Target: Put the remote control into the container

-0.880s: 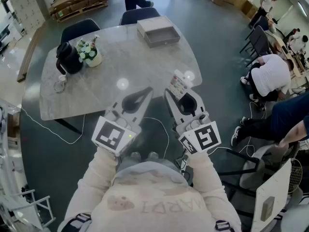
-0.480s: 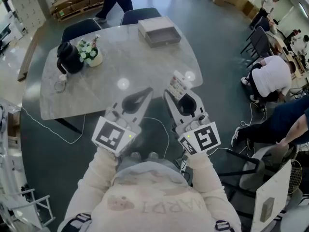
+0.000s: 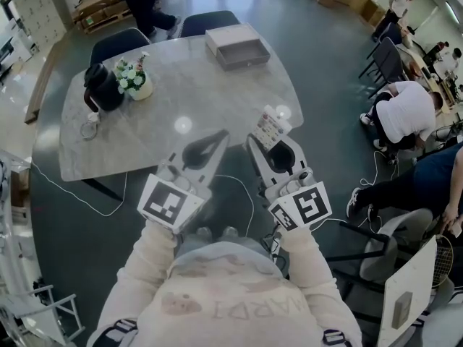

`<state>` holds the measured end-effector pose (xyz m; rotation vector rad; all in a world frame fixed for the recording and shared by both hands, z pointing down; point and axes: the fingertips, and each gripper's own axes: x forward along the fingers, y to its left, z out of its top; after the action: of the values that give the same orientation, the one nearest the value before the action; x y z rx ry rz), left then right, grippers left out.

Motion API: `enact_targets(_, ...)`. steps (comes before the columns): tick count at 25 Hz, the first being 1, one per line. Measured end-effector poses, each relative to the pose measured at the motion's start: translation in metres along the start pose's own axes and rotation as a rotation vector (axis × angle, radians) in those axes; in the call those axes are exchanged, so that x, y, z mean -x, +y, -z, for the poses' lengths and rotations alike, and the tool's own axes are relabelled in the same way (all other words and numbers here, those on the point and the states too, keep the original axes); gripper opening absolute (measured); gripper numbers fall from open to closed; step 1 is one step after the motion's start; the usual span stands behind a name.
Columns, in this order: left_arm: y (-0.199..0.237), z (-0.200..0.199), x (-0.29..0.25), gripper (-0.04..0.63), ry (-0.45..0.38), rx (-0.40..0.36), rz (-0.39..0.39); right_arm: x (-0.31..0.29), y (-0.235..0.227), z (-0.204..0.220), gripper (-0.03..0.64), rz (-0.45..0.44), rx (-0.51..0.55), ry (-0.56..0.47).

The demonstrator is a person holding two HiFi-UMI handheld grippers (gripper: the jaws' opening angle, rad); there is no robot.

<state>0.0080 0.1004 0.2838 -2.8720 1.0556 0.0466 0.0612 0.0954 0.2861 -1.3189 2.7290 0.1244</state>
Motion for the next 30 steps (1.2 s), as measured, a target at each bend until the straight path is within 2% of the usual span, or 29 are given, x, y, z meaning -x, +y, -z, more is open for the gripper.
enact_targets(20, 0.030, 0.013, 0.032, 0.012, -0.016, 0.011, 0.089, -0.050, -0.007, 0.033, 0.106, 0.126, -0.052, 0.056)
enact_targets(30, 0.062, 0.025, -0.002, 0.012, 0.002, 0.021, 0.073, -0.098, -0.057, 0.050, 0.106, 0.120, -0.049, 0.079)
